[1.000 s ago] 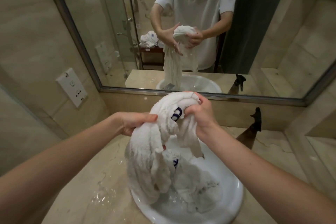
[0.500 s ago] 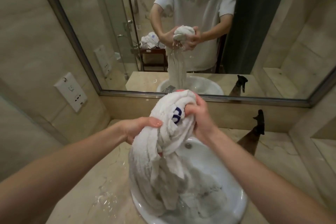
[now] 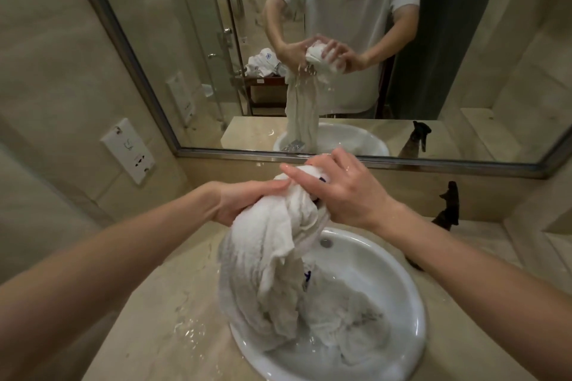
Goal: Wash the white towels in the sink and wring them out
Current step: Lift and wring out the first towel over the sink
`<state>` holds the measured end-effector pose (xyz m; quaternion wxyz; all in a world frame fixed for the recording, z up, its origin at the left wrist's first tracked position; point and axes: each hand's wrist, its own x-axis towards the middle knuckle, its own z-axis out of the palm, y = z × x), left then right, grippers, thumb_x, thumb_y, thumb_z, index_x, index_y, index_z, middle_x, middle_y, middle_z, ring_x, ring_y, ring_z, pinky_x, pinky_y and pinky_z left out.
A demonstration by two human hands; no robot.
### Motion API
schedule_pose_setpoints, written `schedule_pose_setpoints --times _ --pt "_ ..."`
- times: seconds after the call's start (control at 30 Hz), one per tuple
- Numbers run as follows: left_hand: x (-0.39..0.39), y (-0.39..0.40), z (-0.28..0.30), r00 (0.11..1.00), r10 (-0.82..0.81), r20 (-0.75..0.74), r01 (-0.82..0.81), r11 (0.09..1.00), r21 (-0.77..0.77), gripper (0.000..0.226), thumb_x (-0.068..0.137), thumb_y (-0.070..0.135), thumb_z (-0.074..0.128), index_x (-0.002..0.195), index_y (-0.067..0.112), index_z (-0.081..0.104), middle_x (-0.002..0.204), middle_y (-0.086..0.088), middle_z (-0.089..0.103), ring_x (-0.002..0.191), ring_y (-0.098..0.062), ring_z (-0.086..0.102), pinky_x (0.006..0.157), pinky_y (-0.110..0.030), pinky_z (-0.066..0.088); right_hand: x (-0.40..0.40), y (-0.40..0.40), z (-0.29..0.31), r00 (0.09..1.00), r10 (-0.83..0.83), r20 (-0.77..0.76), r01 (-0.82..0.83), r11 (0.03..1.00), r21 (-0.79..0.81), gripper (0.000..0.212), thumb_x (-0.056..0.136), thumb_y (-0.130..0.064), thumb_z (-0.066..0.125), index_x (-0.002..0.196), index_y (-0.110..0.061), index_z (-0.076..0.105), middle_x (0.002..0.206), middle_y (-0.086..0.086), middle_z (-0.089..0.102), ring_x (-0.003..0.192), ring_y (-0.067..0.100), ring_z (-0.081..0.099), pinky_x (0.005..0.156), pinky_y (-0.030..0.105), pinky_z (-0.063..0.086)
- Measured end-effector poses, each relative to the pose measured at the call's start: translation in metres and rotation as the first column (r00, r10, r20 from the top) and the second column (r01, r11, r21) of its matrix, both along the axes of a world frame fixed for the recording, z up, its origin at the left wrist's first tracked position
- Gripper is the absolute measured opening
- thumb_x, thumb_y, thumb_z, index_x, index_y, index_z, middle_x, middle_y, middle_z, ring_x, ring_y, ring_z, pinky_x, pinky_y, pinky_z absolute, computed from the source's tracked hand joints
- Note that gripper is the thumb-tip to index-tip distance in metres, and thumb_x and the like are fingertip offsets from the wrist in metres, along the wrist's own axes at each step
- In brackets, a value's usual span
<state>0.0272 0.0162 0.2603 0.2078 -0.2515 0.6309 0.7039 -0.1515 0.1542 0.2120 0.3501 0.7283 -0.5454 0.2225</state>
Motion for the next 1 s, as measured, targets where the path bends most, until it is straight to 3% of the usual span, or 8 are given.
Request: schedule_pose_setpoints --times 0.17,0.3,0.4,0.47,0.57,0.7,0.87,1.0 --pt "0.015 -0.01 -0.019 0.997 0.042 -0.064 -0.036 0.994 0.1 0.132 0.001 0.079 0.079 0.116 0.017 0.063 0.108 -0.004 0.073 0.094 -0.019 0.073 0.082 -0.034 0.06 -0.005 -0.003 0.01 0.999 0.01 0.05 -0.012 0.999 0.03 0.058 0.074 -0.022 0.078 0.123 -0.013 0.049 0.087 0.013 0.056 0.079 0.029 0.051 0.071 0.043 0.045" --pt "0.018 -0.003 -0.051 0.963 -0.044 -0.266 0.151 0.904 0.399 0.103 0.059 0.077 0.072 0.142 0.018 0.054 0.142 -0.007 0.057 0.132 -0.024 0.053 0.107 -0.04 0.045 -0.01 0.0 0.007 0.986 0.092 0.14 -0.095 0.995 0.02 0.042 0.081 -0.015 0.078 0.112 -0.007 0.052 0.094 0.018 0.06 0.093 0.035 0.06 0.099 0.056 0.048" --pt "0.021 -0.006 -0.073 0.964 -0.139 -0.228 0.248 0.783 0.57 0.082 0.088 0.059 0.056 0.151 0.01 0.037 0.152 -0.007 0.046 0.141 -0.021 0.042 0.114 -0.035 0.035 -0.012 0.004 -0.002 0.98 0.131 0.147 -0.143 0.986 0.08 0.039 0.086 -0.011 0.075 0.115 -0.008 0.049 0.118 0.027 0.062 0.116 0.041 0.06 0.092 0.05 0.055" --pt "0.02 0.005 -0.074 0.965 -0.125 -0.23 0.241 0.77 0.591 0.065 0.096 0.044 0.054 0.146 0.003 0.043 0.145 -0.008 0.053 0.135 -0.018 0.05 0.109 -0.03 0.04 -0.016 0.008 -0.011 0.985 0.121 0.125 -0.134 0.985 0.105 0.042 0.084 -0.01 0.075 0.116 -0.009 0.047 0.13 0.026 0.06 0.108 0.04 0.064 0.082 0.047 0.058" --pt "0.011 0.024 -0.057 0.978 -0.124 -0.17 0.181 0.906 0.384 0.079 0.064 0.039 0.09 0.129 0.01 0.058 0.119 -0.007 0.071 0.108 -0.02 0.069 0.089 -0.03 0.056 -0.022 0.017 -0.022 0.995 0.034 0.09 -0.052 0.978 0.203 0.049 0.08 -0.006 0.072 0.121 -0.011 0.045 0.125 0.019 0.063 0.085 0.033 0.063 0.062 0.045 0.057" --pt "-0.002 0.027 -0.033 0.992 -0.092 -0.09 0.082 0.991 -0.111 0.088 0.048 0.036 0.097 0.126 0.019 0.06 0.116 -0.006 0.073 0.106 -0.024 0.07 0.092 -0.038 0.056 -0.013 0.026 -0.024 0.957 -0.242 0.157 0.13 0.848 0.513 0.082 0.073 -0.008 0.075 0.138 -0.021 0.027 0.117 0.008 0.058 0.092 0.031 0.059 0.066 0.041 0.054" --pt "-0.02 0.029 -0.011 0.997 -0.075 0.035 0.078 0.724 -0.685 0.053 0.057 0.04 0.095 0.098 0.025 0.064 0.094 0.007 0.073 0.085 -0.01 0.071 0.078 -0.028 0.059 -0.004 0.016 -0.011 0.864 -0.406 0.296 0.117 0.735 0.668 0.061 0.07 -0.034 0.078 0.112 -0.026 0.036 0.097 0.002 0.058 0.085 0.033 0.06 0.068 0.038 0.046" --pt "-0.028 0.025 -0.014 0.993 -0.088 0.076 0.108 0.461 -0.881 0.069 0.055 0.047 0.09 0.108 0.024 0.055 0.098 0.007 0.068 0.083 -0.008 0.065 0.069 -0.026 0.054 0.004 0.007 -0.005 0.778 -0.525 0.346 0.123 0.667 0.735 0.051 0.065 -0.028 0.074 0.093 -0.032 0.032 0.079 -0.002 0.057 0.071 0.032 0.053 0.062 0.038 0.047"
